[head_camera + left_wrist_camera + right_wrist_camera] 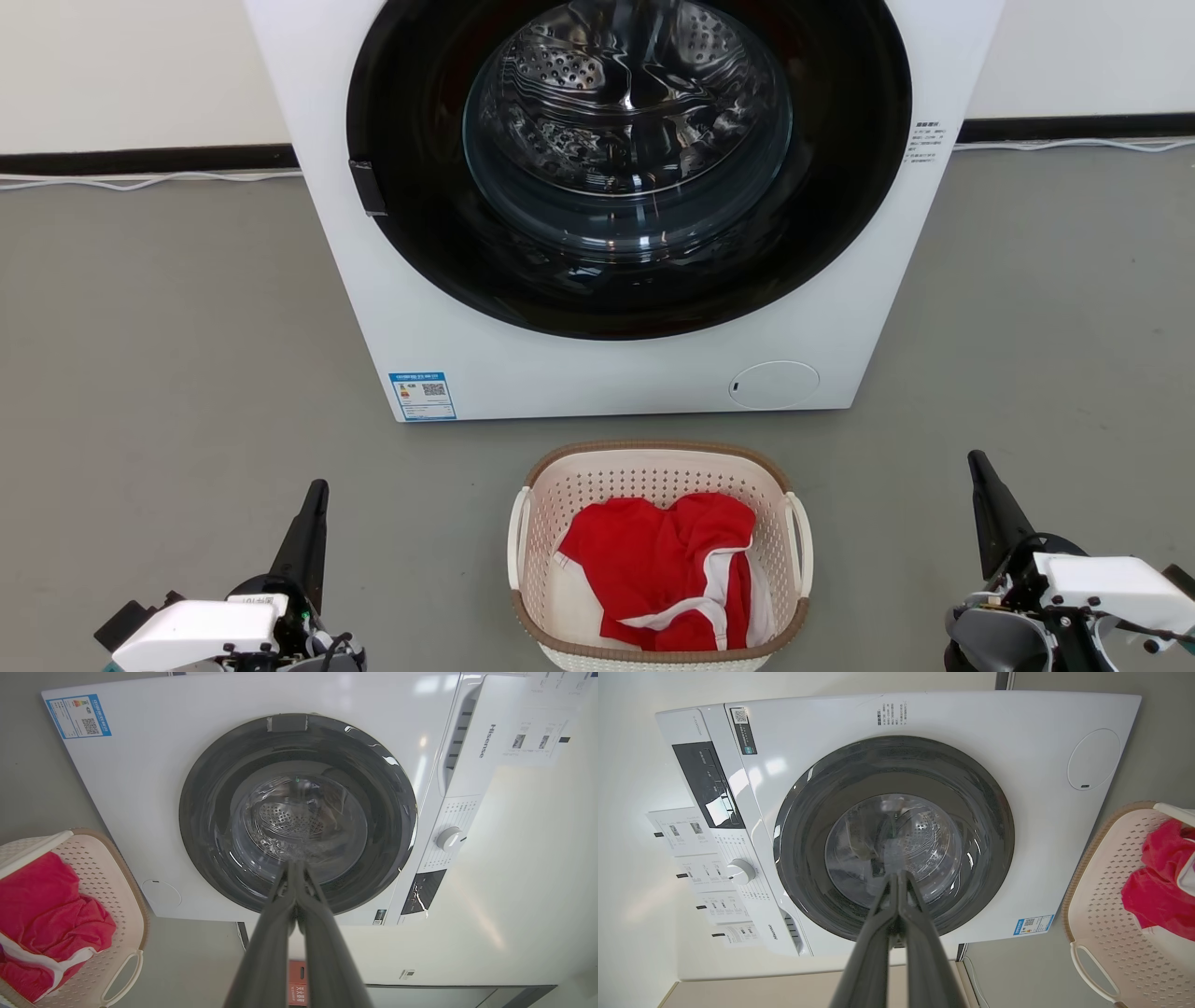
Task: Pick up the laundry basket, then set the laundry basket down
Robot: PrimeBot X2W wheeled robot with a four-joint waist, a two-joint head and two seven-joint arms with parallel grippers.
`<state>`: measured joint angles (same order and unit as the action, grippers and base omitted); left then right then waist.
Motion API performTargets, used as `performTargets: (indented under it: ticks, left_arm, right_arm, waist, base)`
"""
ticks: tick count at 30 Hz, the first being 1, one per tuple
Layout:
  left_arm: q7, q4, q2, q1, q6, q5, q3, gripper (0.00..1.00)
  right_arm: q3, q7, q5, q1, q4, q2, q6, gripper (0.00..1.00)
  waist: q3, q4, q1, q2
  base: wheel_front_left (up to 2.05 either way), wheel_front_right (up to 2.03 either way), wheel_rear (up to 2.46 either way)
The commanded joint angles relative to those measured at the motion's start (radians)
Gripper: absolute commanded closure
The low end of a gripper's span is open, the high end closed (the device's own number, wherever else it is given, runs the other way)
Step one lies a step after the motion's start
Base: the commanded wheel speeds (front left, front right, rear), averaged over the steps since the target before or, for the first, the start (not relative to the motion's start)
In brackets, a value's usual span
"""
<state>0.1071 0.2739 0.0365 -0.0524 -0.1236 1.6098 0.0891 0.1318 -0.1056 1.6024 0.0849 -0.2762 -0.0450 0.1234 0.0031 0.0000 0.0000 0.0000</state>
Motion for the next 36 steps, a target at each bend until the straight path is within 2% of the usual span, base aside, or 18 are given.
performTargets:
  ticks: [1,36]
  left_arm:
    - [0.006,-0.029,0.014,-0.056,-0.007,-0.001,0.024,1.00]
    - [0.006,-0.029,0.014,-0.056,-0.007,-0.001,0.024,1.00]
  right_arm:
    - [-0.019,-0.007,0.007,0.023,0.031,-0.005,0.007,1.00]
    - [-0.019,-0.007,0.007,0.023,0.031,-0.005,0.007,1.00]
  waist:
    - [0.000,0.000,0.0000,0.0000]
    - [0.000,0.000,0.0000,0.0000]
  base:
    - [0.00,0.00,0.00]
    - [0.00,0.00,0.00]
